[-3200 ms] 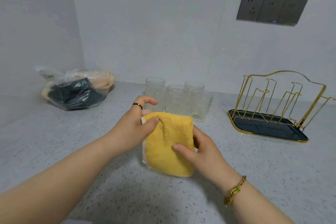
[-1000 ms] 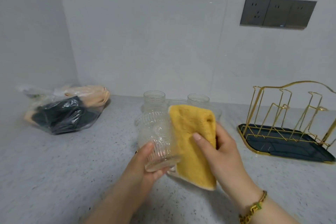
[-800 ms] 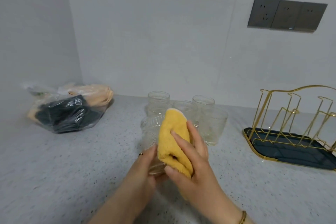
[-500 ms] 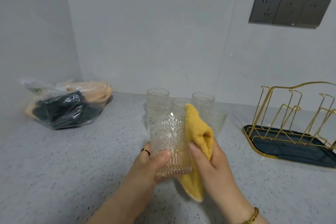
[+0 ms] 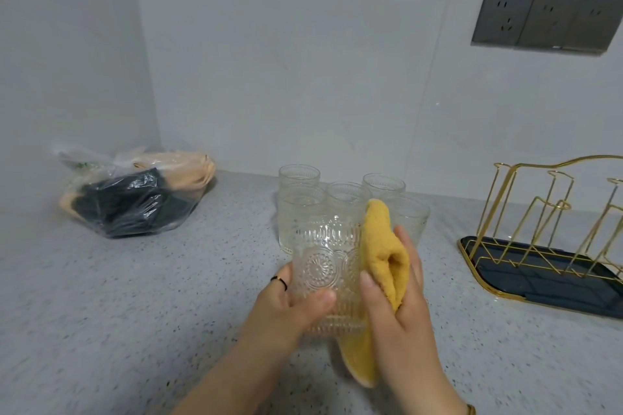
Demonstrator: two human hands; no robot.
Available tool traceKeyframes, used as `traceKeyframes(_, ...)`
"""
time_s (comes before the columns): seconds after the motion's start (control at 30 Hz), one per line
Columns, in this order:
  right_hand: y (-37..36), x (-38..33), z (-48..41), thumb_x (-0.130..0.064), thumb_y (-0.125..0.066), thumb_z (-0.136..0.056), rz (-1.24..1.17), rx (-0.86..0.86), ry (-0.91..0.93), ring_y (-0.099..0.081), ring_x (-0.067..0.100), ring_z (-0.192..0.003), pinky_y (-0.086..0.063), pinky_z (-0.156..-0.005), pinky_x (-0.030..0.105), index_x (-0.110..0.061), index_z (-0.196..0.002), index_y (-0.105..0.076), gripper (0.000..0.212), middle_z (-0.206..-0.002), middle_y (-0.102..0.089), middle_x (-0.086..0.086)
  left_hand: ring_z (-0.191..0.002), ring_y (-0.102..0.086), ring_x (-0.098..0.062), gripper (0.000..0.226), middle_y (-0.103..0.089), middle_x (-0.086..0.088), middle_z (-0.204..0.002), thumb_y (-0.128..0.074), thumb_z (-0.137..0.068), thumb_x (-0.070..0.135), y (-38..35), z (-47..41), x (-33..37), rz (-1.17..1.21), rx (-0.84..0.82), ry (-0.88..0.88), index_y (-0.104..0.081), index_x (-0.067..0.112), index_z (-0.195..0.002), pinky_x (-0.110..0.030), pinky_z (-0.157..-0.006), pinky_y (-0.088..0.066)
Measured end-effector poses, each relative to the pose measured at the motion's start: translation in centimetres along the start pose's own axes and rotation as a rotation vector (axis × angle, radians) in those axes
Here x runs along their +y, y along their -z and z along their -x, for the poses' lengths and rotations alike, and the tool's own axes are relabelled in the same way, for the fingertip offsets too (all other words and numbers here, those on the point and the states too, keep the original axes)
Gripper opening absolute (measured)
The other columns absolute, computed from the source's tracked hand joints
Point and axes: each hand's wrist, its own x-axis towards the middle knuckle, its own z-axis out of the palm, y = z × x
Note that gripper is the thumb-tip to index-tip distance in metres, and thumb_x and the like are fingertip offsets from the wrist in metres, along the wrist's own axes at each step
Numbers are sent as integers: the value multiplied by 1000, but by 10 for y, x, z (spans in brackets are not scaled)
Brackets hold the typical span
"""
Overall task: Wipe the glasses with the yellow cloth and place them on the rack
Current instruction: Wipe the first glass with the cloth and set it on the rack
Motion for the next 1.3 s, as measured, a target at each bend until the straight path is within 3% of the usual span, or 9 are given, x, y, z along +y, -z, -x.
traceKeyframes(0.13, 1, 8, -1, -55, -55, -68, -182, -155, -147, -58, 0, -107, -45, -99, 33, -41, -117, -48, 51, -114, -63, -20, -79, -72, -15, 53, -76, 2, -86, -81, -55, 31, -2, -1, 2, 62, 61, -16, -60, 20, -103, -26, -64, -56)
traceKeyframes(0.33, -14, 11, 9, -62, -42, -66, 193, -156, 15, -27, -24, -117, -26, -91, -4, -63, -110, -33, 45, -129, -29, -35, -85, -71, -22, 77, -74, -5, -95, -71, -40, 42, 8, -9, 1, 71, 217, -54, -61, 14, -110, -33, -70, -55)
traceKeyframes(0.47, -7, 2, 5, -63, -38, -62, 233, -83, 83, -10, -24, -121, -18, -90, -6, -82, -105, -11, 55, -127, -4, -53, -78, -71, -11, 59, -75, 5, -85, -81, -48, 30, 3, -3, 2, -12, 44, -53, -62, 19, -102, -22, -64, -54)
traceKeyframes(0.63, 1, 12, 0, -59, -50, -64, -140, -90, -73, -56, 2, -109, -45, -100, 31, -45, -111, -52, 49, -117, -62, -13, -78, -72, -13, 62, -75, 4, -84, -76, -46, 32, -6, 0, -1, 24, 40, -71, -59, 19, -104, -24, -65, -55)
traceKeyframes(0.73, -5, 17, 2, -53, -53, -68, -49, -157, -93, -61, 3, -99, -49, -91, 29, -37, -104, -56, 39, -104, -67, -14, -80, -72, -19, 67, -74, -4, -91, -68, -48, 34, 2, -4, 3, 94, 163, -87, -57, 15, -112, -29, -65, -58)
traceKeyframes(1.0, -9, 8, 4, -51, -46, -70, 236, -129, 258, -9, -11, -131, -18, -106, 16, -75, -112, -24, 53, -137, -1, -45, -69, -71, -9, 37, -75, 2, -78, -73, -72, 17, 5, -6, 3, 1, 128, -59, -59, 20, -106, -18, -57, -55)
traceKeyframes(1.07, -4, 2, 1, -54, -45, -66, 86, -90, 152, -14, -14, -131, -23, -102, 4, -74, -111, -29, 52, -143, -9, -35, -78, -71, -12, 60, -75, 4, -85, -74, -50, 33, 1, -3, 1, 11, 51, -79, -58, 21, -107, -23, -66, -56)
traceKeyframes(1.17, 4, 4, -3, -61, -45, -63, -73, -130, -29, -48, -3, -117, -42, -99, 20, -43, -122, -45, 61, -128, -54, -18, -88, -71, -19, 80, -74, -3, -94, -72, -37, 42, 3, -3, -3, 68, 31, -111, -57, 17, -111, -29, -71, -57)
traceKeyframes(1.3, 1, 7, 0, -62, -48, -61, -167, -197, -149, -61, -1, -101, -49, -89, 22, -39, -107, -55, 52, -107, -66, -22, -82, -71, -12, 75, -75, 3, -91, -79, -36, 42, 3, -3, 3, 67, 79, -123, -60, 21, -106, -19, -62, -55)
